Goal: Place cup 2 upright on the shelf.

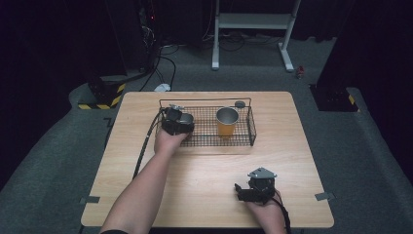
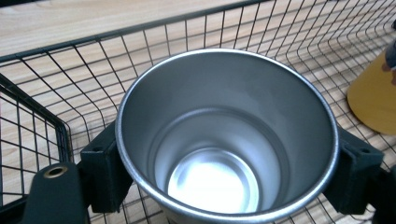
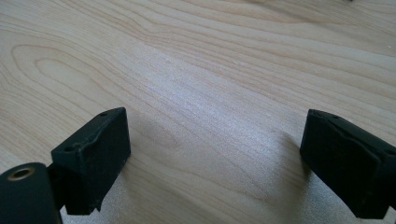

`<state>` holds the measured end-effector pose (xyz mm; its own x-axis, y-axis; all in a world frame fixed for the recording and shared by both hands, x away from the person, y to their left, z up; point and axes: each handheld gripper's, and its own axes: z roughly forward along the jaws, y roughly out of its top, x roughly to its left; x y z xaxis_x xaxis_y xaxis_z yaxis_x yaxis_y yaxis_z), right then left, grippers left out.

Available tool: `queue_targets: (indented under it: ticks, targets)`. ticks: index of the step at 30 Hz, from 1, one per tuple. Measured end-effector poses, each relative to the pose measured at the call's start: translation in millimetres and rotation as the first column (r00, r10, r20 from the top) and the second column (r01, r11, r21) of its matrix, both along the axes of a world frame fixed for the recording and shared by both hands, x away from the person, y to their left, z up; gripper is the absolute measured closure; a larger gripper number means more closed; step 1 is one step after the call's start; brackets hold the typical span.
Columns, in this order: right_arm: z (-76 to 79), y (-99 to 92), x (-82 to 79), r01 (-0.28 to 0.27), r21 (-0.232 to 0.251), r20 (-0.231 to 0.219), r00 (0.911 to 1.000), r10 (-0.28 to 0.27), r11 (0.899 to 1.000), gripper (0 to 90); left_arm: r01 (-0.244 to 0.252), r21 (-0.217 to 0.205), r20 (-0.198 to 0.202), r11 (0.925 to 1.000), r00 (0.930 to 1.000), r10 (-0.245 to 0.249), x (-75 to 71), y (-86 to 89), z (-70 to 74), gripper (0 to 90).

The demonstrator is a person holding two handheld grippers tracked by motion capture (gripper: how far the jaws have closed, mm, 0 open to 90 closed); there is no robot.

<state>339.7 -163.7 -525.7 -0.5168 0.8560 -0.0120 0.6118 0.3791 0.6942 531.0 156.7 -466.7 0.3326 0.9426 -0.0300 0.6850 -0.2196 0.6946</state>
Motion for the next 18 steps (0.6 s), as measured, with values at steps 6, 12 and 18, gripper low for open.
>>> queue_targets:
  ticks: [6,12,18]
  targets:
    - [0.0,0.0,0.0,0.0,0.0,0.001,1.0,0.0,1.0,8.4,0.005,0.026,-0.03,0.9996,0.9995,-0.004,0.2,0.0,1.2,18.3]
    - [-0.1,-0.1,0.1,-0.001,0.0,0.002,1.0,0.001,1.0,8.4,0.007,0.041,-0.065,0.9991,0.9979,-0.004,1.5,0.1,-3.3,16.9]
    - [0.0,0.0,0.0,0.0,0.0,0.0,1.0,0.0,1.0,8.4,-0.001,0.049,-0.069,0.9988,0.9976,0.004,2.0,1.4,-1.5,11.5]
